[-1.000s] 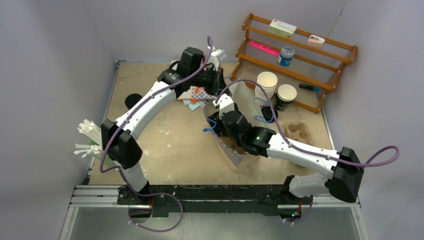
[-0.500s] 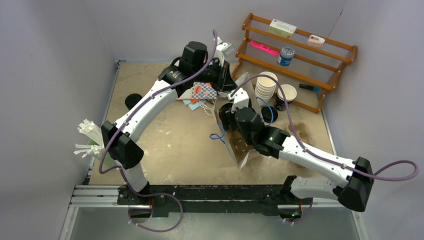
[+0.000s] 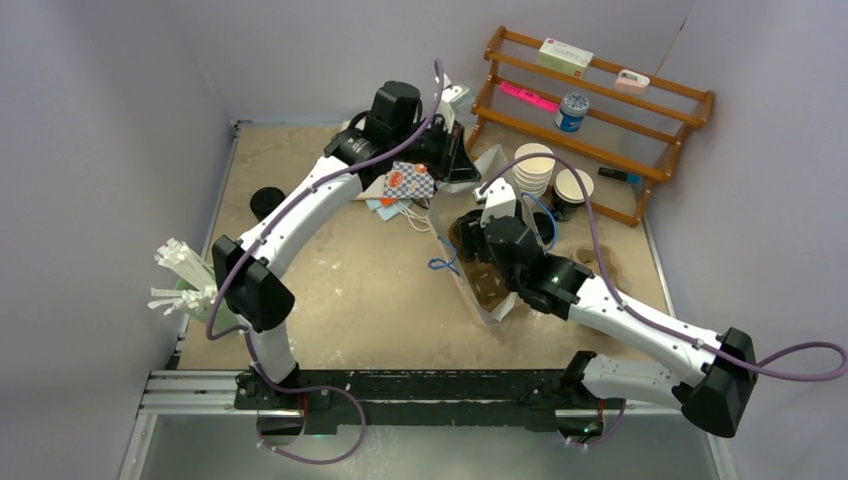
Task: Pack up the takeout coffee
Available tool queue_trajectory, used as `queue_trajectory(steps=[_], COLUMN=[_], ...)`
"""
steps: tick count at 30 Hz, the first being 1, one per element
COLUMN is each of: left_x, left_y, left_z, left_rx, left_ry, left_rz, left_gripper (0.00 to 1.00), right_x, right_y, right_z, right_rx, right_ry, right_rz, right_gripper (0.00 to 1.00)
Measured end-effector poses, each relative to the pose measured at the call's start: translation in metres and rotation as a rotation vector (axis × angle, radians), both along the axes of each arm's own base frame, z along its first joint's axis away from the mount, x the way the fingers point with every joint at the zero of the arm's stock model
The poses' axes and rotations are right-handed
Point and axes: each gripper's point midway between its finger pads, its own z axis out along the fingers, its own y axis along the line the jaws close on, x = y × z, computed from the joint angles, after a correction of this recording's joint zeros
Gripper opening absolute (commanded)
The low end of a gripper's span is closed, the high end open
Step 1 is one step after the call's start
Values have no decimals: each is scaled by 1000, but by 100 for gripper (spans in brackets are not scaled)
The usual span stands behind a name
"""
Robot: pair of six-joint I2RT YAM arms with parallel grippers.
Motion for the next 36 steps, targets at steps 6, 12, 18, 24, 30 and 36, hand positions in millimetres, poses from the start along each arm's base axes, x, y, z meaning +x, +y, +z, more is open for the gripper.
queue_trajectory(steps=[6, 12, 18, 24, 30, 36], left_x=[-1, -5, -6, -5, -4, -2], left_y=[0, -1, -4, -6, -6, -5], left_z=[-4, -5, -7, -10, -11, -7], left_rx=[8, 6, 2, 2, 3, -17], left_ry=[7, 20, 29, 37, 40, 41], left_rz=[-13, -34, -52, -59, -58, -62], left_gripper=[0, 0, 0, 0, 0, 0], right_x=[-1, 10, 20, 22, 20, 18], right_y=[-8, -6, -11, -11, -8, -11], right_z=[-19, -18, -21, -22, -19, -14], right_rx=[-29, -15, 2, 11, 17, 16], right_ry=[13, -15, -36, -41, -40, -63], right_rz=[-11, -23, -50, -50, -22, -13], right_gripper=[5, 5, 5, 6, 8, 8])
